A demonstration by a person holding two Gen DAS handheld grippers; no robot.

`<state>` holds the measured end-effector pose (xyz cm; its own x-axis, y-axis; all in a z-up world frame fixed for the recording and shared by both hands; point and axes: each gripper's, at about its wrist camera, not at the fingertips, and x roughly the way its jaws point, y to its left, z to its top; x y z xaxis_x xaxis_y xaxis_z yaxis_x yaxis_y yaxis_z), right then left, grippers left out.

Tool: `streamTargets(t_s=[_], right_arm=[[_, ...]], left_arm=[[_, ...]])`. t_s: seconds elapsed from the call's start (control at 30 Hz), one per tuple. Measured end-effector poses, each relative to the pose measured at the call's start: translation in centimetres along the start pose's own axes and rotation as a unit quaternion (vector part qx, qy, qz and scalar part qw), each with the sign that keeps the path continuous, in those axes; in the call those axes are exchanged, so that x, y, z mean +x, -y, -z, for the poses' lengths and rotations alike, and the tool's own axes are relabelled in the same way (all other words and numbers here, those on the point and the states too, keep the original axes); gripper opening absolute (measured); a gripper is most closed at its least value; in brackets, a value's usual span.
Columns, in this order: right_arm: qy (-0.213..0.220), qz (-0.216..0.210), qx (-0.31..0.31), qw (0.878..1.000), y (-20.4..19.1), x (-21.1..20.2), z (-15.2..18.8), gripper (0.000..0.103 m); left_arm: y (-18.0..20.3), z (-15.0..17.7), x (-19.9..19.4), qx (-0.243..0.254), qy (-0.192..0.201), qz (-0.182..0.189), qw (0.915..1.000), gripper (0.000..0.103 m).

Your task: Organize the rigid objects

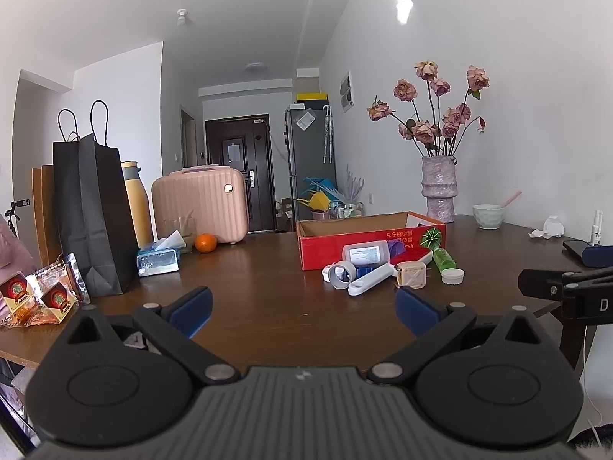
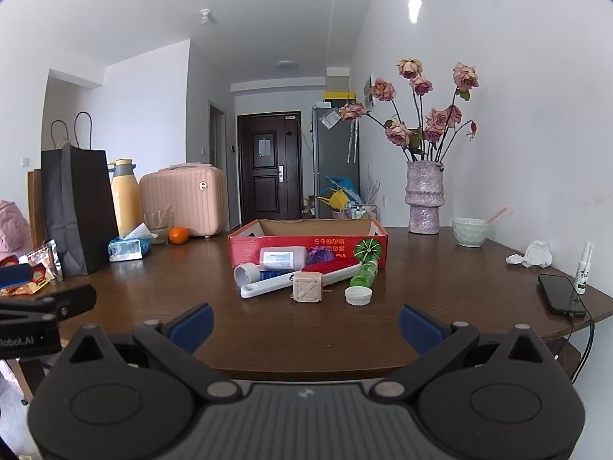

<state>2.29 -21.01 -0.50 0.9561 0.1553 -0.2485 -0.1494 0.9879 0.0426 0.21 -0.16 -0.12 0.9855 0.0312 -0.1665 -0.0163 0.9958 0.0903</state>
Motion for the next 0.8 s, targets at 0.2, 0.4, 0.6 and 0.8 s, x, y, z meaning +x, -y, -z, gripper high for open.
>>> streamTargets(t_s=[0.2, 0.4, 0.6, 0.8], right_arm=[[0.002, -0.004, -0.002, 1.0, -0.3, 0.0, 0.1, 0.103], [-0.007, -0.026, -0.008, 1.0, -0.7, 0.8, 1.2, 0.103], [-0.024, 0.006, -0.035, 0.999, -0.6, 3.4, 2.6, 0.103], [-0.051, 0.023, -0.022, 0.998, 1.0, 7.7, 2.9, 0.103]], left_arm=[[0.0, 0.0, 0.2, 0.003, -0.003, 0.001, 1.0, 0.103], [-0.1, -0.2, 2.2, 0.019, -0.006, 0.008, 0.9998, 0.103], [-0.6, 0.3, 5.4, 0.0, -0.02, 0.012, 0.9997, 0.103], [-0.1, 1.1, 9.1, 0.013, -0.019, -0.008, 0.9997, 0.103]])
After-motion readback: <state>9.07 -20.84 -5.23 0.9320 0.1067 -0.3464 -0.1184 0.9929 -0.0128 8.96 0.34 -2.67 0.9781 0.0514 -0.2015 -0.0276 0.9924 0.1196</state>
